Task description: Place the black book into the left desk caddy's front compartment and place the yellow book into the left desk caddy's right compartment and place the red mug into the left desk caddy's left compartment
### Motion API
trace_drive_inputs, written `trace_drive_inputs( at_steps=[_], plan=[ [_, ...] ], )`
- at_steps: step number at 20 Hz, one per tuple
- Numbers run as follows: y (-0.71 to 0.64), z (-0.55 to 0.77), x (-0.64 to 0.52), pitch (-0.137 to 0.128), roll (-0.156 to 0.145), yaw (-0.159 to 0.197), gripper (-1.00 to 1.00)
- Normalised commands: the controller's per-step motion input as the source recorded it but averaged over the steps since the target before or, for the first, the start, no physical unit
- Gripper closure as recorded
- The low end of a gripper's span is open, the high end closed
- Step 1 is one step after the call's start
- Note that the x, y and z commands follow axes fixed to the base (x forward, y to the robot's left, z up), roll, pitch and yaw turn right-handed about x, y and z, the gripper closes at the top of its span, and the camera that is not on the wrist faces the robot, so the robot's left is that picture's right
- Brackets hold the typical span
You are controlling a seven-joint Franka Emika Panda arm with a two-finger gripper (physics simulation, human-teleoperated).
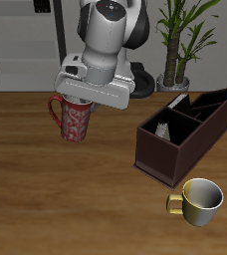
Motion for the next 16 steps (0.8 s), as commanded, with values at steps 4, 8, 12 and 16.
trace_drive_inputs(
  at_steps=[4,8,12,16],
  plan=[
    [0.10,0.23,-0.54,-0.045,-0.051,-0.027,1.00],
    [0.35,0.13,-0.67,-0.072,0.007,-0.009,1.00],
    [0.38,0.00,-0.61,0.000,0.029,-0.067,1.00],
    [0.23,0.00,-0.44,-0.020,0.006,-0.042,1.00]
  ],
)
